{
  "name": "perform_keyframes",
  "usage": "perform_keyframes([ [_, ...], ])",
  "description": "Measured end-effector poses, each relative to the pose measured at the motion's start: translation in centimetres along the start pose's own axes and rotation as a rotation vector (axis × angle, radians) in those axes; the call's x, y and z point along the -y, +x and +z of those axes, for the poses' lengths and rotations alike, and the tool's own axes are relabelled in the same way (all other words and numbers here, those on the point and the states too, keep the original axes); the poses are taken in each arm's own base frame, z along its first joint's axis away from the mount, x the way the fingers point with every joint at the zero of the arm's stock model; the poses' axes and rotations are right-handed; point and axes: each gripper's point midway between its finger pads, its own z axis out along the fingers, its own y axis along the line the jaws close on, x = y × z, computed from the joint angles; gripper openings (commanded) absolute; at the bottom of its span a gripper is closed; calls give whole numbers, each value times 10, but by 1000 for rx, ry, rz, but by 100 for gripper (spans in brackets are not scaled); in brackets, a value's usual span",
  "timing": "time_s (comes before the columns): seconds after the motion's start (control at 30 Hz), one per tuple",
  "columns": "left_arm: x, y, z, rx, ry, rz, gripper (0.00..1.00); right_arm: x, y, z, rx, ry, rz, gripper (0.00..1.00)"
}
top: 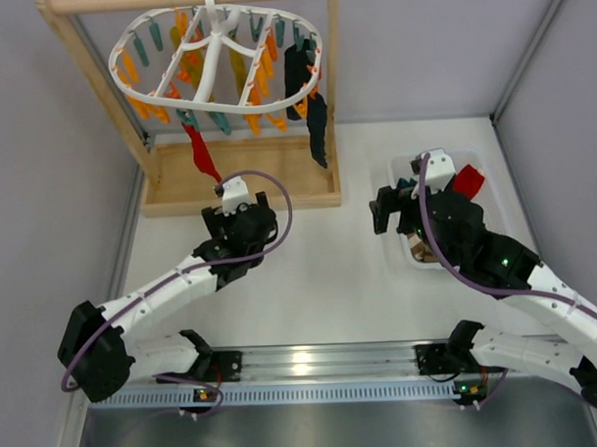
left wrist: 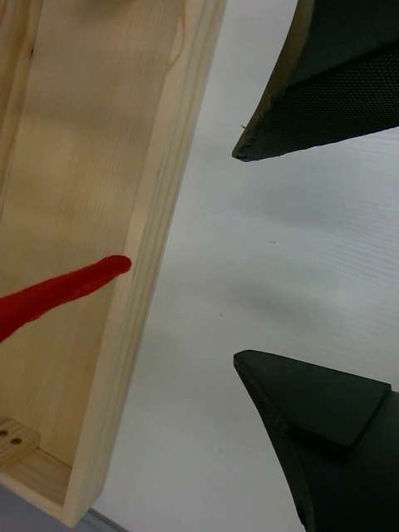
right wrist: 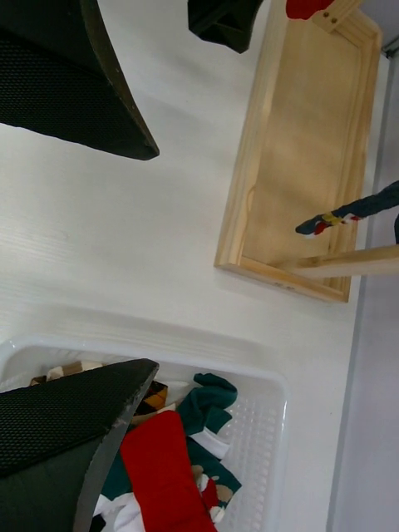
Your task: Remove the socks clipped to the hanger
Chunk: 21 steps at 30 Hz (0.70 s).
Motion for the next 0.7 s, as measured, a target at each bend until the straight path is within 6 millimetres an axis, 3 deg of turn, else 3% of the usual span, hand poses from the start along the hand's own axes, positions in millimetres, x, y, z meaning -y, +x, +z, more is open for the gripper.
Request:
perform_keyframes([
  [0.23, -22, -12, 16, 16, -70, 13, 99, -10, 2, 2, 4, -57, 2, 99],
  [0.6, -30, -61, 42, 105, -92, 4, 99, -25, 4, 3, 2, -136, 0, 100],
  [0.7, -31, -66, 53, 115, -109, 17, 90, -30, 5, 2, -3, -162, -4, 100],
])
